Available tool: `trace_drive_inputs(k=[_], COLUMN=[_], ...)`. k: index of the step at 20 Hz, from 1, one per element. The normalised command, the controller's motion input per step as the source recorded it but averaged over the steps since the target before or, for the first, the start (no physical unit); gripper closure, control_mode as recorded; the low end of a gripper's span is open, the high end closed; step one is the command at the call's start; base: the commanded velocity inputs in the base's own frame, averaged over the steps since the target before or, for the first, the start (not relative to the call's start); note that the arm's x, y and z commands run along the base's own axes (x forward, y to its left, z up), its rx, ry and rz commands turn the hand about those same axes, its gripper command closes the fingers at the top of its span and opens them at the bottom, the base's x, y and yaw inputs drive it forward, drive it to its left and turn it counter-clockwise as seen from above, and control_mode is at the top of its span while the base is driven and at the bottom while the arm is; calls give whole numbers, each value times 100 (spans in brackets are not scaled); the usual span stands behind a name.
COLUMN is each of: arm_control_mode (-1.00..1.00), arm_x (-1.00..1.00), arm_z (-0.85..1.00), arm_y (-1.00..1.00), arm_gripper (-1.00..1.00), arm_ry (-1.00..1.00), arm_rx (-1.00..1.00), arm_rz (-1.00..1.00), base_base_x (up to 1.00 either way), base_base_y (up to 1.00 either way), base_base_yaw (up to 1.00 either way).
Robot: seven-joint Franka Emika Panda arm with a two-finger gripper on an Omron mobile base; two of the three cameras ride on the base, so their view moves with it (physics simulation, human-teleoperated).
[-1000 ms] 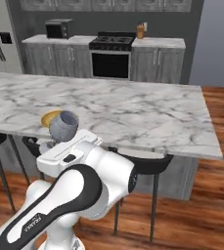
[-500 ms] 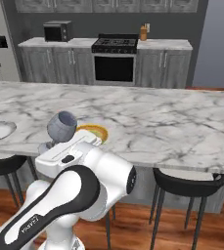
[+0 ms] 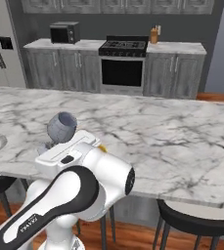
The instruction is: Retrieve the wine glasses from the counter and place one next to each plate.
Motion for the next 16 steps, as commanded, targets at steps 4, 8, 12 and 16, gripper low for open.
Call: trace_drive_inputs(k=[4, 8, 12, 16], arm_control_mode=[100, 100, 100, -100], arm_x=[0, 0, 0, 3], arm_z=[0, 0, 0, 0], arm_y=[0, 0, 0, -6], arm_gripper=[100, 100, 100, 100], arm_ry=[0, 0, 0, 0], arm_rx=[0, 0, 0, 0], arm_rz=[0, 0, 0, 6], base_base_x=[12, 0, 0, 2], base_base_y=[-14, -2, 0, -1], base_base_yaw=[32, 20, 15, 6])
